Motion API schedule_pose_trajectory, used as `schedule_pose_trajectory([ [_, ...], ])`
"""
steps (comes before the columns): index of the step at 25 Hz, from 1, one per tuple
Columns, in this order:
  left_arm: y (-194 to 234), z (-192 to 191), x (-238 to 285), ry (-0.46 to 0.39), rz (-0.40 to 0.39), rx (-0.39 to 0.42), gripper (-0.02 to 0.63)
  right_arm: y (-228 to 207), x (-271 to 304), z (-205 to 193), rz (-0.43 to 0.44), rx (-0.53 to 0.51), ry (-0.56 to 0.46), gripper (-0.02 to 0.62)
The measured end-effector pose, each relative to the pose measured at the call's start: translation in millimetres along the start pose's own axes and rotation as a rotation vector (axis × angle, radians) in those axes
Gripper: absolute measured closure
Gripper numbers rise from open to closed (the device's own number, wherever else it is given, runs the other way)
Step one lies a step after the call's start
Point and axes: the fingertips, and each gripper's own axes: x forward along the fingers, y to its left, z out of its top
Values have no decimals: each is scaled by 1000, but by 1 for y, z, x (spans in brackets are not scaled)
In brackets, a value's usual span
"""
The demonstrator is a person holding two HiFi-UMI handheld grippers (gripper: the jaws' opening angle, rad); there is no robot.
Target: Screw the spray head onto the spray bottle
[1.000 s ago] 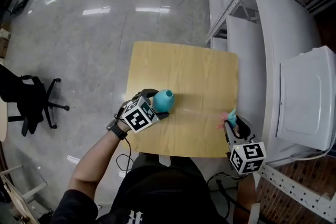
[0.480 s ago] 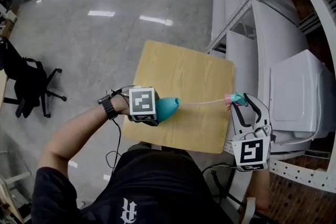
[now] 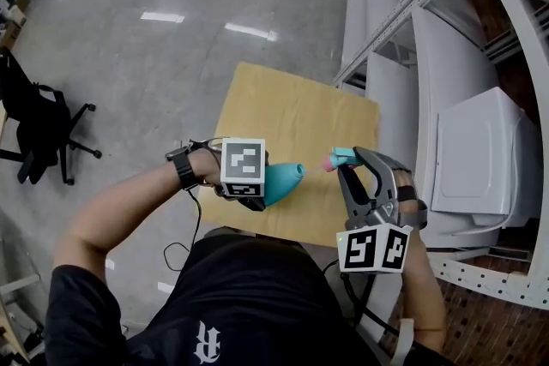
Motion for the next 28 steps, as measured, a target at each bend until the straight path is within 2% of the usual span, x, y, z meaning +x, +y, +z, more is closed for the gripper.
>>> schedule_pose_trajectory([
  [5, -1, 7, -4, -15, -8, 21, 221, 28, 14, 23, 70, -62, -32, 437],
  [12, -1, 11, -10, -31, -2, 27, 221, 29, 18, 28, 49, -138, -14, 437],
  [15, 0, 14, -9, -39, -2, 24, 221, 30, 18, 27, 34, -174, 26, 437],
  [19, 9, 17, -9, -63, 55, 7, 221, 27, 22, 24, 21, -192, 139, 437],
  [24, 19, 34, -14, -166, 118, 16, 221, 15, 20, 28, -37, -268, 217, 436],
  [28, 30, 57, -25, -280, 201, 70, 221, 5, 14, 30, -74, -313, 254, 436],
])
